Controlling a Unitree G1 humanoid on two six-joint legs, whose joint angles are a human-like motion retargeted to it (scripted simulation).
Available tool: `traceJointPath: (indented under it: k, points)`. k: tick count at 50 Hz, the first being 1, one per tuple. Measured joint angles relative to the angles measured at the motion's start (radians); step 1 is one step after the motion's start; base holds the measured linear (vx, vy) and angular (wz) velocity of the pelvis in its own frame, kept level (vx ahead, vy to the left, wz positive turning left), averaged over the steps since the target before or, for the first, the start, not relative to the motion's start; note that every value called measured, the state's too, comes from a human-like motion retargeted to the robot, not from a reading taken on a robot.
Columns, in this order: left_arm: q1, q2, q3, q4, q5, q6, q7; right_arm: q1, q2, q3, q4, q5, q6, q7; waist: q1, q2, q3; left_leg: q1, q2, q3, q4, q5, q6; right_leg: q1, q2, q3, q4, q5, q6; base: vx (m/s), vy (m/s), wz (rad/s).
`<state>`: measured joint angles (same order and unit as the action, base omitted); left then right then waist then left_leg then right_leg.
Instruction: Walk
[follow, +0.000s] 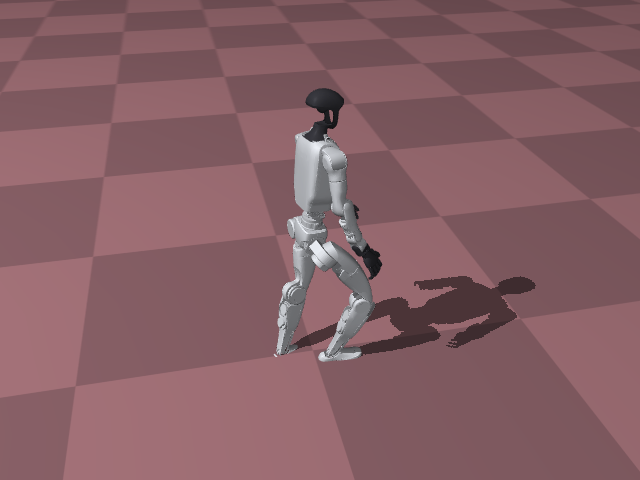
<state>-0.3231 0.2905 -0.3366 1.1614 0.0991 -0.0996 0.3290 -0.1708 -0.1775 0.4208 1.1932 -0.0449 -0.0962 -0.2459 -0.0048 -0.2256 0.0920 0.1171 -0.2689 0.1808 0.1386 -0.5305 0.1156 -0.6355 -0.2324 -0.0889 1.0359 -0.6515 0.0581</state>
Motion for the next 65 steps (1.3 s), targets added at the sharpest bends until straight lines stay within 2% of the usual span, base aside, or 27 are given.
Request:
traceJointPath:
  k: [2, 4, 10, 13, 15, 17, 20, 22, 25, 28, 33, 35, 37, 40, 43, 45, 47, 49, 51, 53, 55, 57, 58, 63, 65]
  points:
    - [-0.003, -0.007, -0.005, -0.001, 0.006, -0.008, -0.005, 0.006, 0.003, -0.004, -0.002, 0.006, 0.004, 0.003, 0.003, 0.016, -0.024, -0.018, 0.022, -0.003, 0.023, -0.020, -0.003, -0.030, 0.068, 0.017, -0.140, 0.028, 0.019, 0.00, -0.03, 0.07]
    - [0.009, -0.018, -0.013, -0.004, 0.015, -0.013, -0.012, 0.015, 0.007, -0.005, -0.005, 0.009, 0.003, 0.009, 0.005, 0.005, -0.023, -0.014, 0.017, -0.010, 0.069, -0.046, -0.003, -0.045, 0.090, 0.050, -0.170, 0.034, 0.033, -0.01, -0.06, 0.11]
    - [0.104, -0.046, -0.034, 0.039, 0.047, -0.016, -0.061, 0.026, 0.015, -0.014, -0.001, 0.019, -0.010, 0.028, 0.007, 0.026, -0.035, -0.041, 0.071, -0.040, 0.361, -0.176, -0.018, 0.027, 0.162, 0.067, -0.110, 0.077, 0.007, 0.06, -0.06, -0.03]
    - [0.180, -0.049, -0.037, 0.078, 0.071, -0.013, -0.087, 0.026, 0.011, -0.024, 0.000, 0.021, -0.019, 0.017, 0.009, 0.086, -0.038, -0.121, 0.189, -0.042, 0.693, -0.194, -0.070, 0.102, 0.245, 0.023, -0.106, 0.068, -0.032, 0.03, -0.08, -0.14]
    - [0.224, -0.047, -0.034, 0.091, 0.093, -0.009, -0.101, 0.019, 0.001, -0.029, -0.010, 0.018, -0.018, 0.003, 0.027, 0.187, -0.055, -0.234, 0.357, -0.057, 0.993, -0.140, -0.128, 0.154, 0.373, -0.036, -0.186, 0.084, -0.079, -0.02, -0.08, -0.40]
    - [0.254, -0.043, -0.031, 0.084, 0.110, 0.002, -0.104, 0.007, -0.017, -0.038, -0.029, 0.006, -0.014, -0.019, 0.056, 0.241, -0.063, -0.333, 0.466, -0.072, 1.208, -0.026, -0.154, 0.188, 0.449, -0.053, -0.239, 0.078, -0.119, -0.02, -0.06, -0.44]
    - [0.269, -0.029, -0.023, 0.055, 0.119, 0.009, -0.097, -0.026, -0.046, -0.050, -0.052, -0.018, -0.007, -0.058, 0.097, 0.258, -0.061, -0.472, 0.562, -0.073, 1.411, 0.035, -0.120, 0.240, 0.489, -0.043, -0.289, 0.059, -0.148, 0.00, -0.05, -0.16]
    - [0.265, -0.017, -0.016, 0.031, 0.114, 0.007, -0.086, -0.055, -0.060, -0.055, -0.060, -0.027, -0.003, -0.076, 0.121, 0.243, -0.054, -0.560, 0.585, -0.061, 1.456, -0.002, -0.076, 0.274, 0.482, -0.027, -0.307, 0.044, -0.147, 0.00, 0.00, 0.00]
    - [0.255, -0.002, -0.001, -0.003, 0.098, -0.001, -0.067, -0.094, -0.072, -0.059, -0.072, -0.031, 0.003, -0.089, 0.148, 0.209, -0.046, -0.678, 0.562, -0.033, 1.398, -0.074, -0.034, 0.321, 0.452, -0.006, -0.325, 0.016, -0.134, 0.00, 0.00, 0.00]
    - [0.245, 0.007, 0.014, -0.026, 0.082, -0.012, -0.051, -0.121, -0.074, -0.061, -0.090, -0.025, 0.001, -0.093, 0.160, 0.173, -0.044, -0.763, 0.495, 0.001, 1.208, -0.103, -0.038, 0.359, 0.410, 0.003, -0.341, -0.016, -0.116, 0.00, 0.01, 0.13]
    - [0.226, 0.010, 0.037, -0.037, 0.066, -0.025, -0.030, -0.147, -0.065, -0.062, -0.094, -0.030, -0.009, -0.089, 0.143, 0.101, -0.070, -0.825, 0.325, 0.033, 0.740, -0.055, -0.073, 0.402, 0.310, -0.008, -0.373, -0.066, -0.088, -0.02, 0.01, 0.29]
    - [0.228, 0.005, 0.042, -0.038, 0.061, -0.027, -0.024, -0.141, -0.054, -0.058, -0.090, -0.037, -0.010, -0.086, 0.142, 0.094, -0.075, -0.847, 0.293, 0.019, 0.678, -0.061, -0.081, 0.405, 0.292, -0.013, -0.323, -0.099, -0.085, -0.03, 0.00, 0.07]
    - [0.212, 0.012, 0.051, -0.036, 0.054, -0.025, -0.022, -0.148, -0.043, -0.056, -0.082, -0.043, -0.012, -0.073, 0.124, 0.045, -0.093, -0.797, 0.214, 0.031, 0.525, -0.006, -0.063, 0.410, 0.235, -0.004, -0.305, -0.124, -0.077, 0.01, 0.02, 0.24]
    - [0.214, 0.009, 0.051, -0.026, 0.048, -0.020, -0.016, -0.117, -0.023, -0.042, -0.067, -0.046, -0.012, -0.056, 0.123, 0.020, -0.101, -0.796, 0.182, 0.029, 0.611, -0.006, -0.040, 0.416, 0.198, 0.008, -0.185, -0.160, -0.061, 0.00, 0.00, 0.00]
    - [0.208, 0.009, 0.045, -0.003, 0.037, -0.011, -0.016, -0.080, -0.006, -0.028, -0.044, -0.041, -0.013, -0.027, 0.113, -0.028, -0.103, -0.752, 0.118, 0.043, 0.652, -0.029, -0.003, 0.418, 0.126, 0.024, -0.016, -0.107, -0.007, 0.03, 0.04, 0.15]
    - [0.193, 0.013, 0.038, 0.013, 0.028, -0.008, -0.022, -0.062, 0.006, -0.021, -0.031, -0.028, -0.016, 0.001, 0.099, -0.101, -0.082, -0.646, 0.011, 0.066, 0.535, -0.007, 0.030, 0.398, 0.012, 0.052, 0.156, 0.011, 0.055, 0.02, 0.08, 0.33]
    - [0.194, 0.008, 0.031, 0.012, 0.031, -0.009, -0.020, -0.038, 0.013, -0.012, -0.029, -0.027, -0.017, 0.012, 0.082, -0.121, -0.072, -0.600, -0.031, 0.069, 0.534, -0.035, 0.052, 0.351, -0.059, 0.055, 0.332, 0.143, 0.075, 0.00, 0.07, 0.20]
    - [0.181, 0.011, 0.026, 0.009, 0.036, -0.009, -0.018, -0.029, 0.012, -0.009, -0.033, -0.028, -0.018, 0.020, 0.065, -0.136, -0.063, -0.517, -0.075, 0.063, 0.453, -0.032, 0.068, 0.277, -0.127, 0.077, 0.470, 0.203, 0.062, 0.00, 0.08, 0.05]
    - [0.166, 0.014, 0.023, 0.004, 0.039, -0.006, -0.014, -0.021, 0.008, -0.009, -0.041, -0.033, -0.020, 0.017, 0.047, -0.124, -0.053, -0.440, -0.086, 0.048, 0.400, -0.040, 0.073, 0.207, -0.163, 0.080, 0.550, 0.182, 0.022, 0.01, 0.07, -0.12]
    - [0.154, 0.015, 0.020, 0.000, 0.039, -0.001, -0.007, -0.010, 0.003, -0.011, -0.050, -0.036, -0.022, 0.010, 0.026, -0.116, -0.042, -0.374, -0.096, 0.037, 0.373, -0.052, 0.069, 0.136, -0.196, 0.079, 0.574, 0.119, -0.017, 0.00, 0.03, -0.08]
    - [0.120, 0.018, 0.028, 0.000, 0.037, 0.007, -0.003, -0.016, -0.009, -0.015, -0.062, -0.037, -0.022, 0.001, 0.014, -0.073, -0.032, -0.281, -0.074, 0.016, 0.280, -0.046, 0.060, 0.065, -0.166, 0.052, 0.510, 0.063, -0.046, 0.01, 0.02, -0.09]
    - [0.104, 0.017, 0.028, -0.005, 0.037, 0.009, 0.006, -0.007, -0.011, -0.020, -0.067, -0.037, -0.023, -0.009, -0.002, -0.062, -0.021, -0.237, -0.071, 0.011, 0.278, -0.067, 0.052, 0.009, -0.155, 0.032, 0.403, 0.017, -0.047, 0.00, 0.00, 0.00]
    - [0.087, 0.016, 0.032, -0.006, 0.037, 0.009, 0.009, -0.010, -0.014, -0.025, -0.069, -0.036, -0.022, -0.012, -0.003, -0.039, -0.018, -0.204, -0.054, 0.003, 0.245, -0.069, 0.049, -0.012, -0.120, 0.012, 0.323, 0.013, -0.044, 0.00, 0.00, 0.00]
    - [0.046, 0.015, 0.029, -0.024, 0.042, -0.009, 0.021, 0.005, -0.013, -0.050, -0.063, -0.027, -0.013, -0.023, 0.008, 0.031, -0.034, -0.142, 0.018, -0.009, 0.215, -0.110, 0.031, -0.068, 0.066, -0.009, -0.156, 0.049, 0.026, 0.00, 0.00, 0.00]
    - [0.048, 0.010, 0.022, -0.032, 0.050, -0.016, 0.026, 0.020, -0.010, -0.050, -0.056, -0.025, -0.012, -0.021, 0.013, 0.031, -0.034, -0.136, 0.023, -0.005, 0.264, -0.140, 0.024, -0.089, 0.093, 0.010, -0.219, 0.047, 0.045, -0.06, -0.03, 0.07]
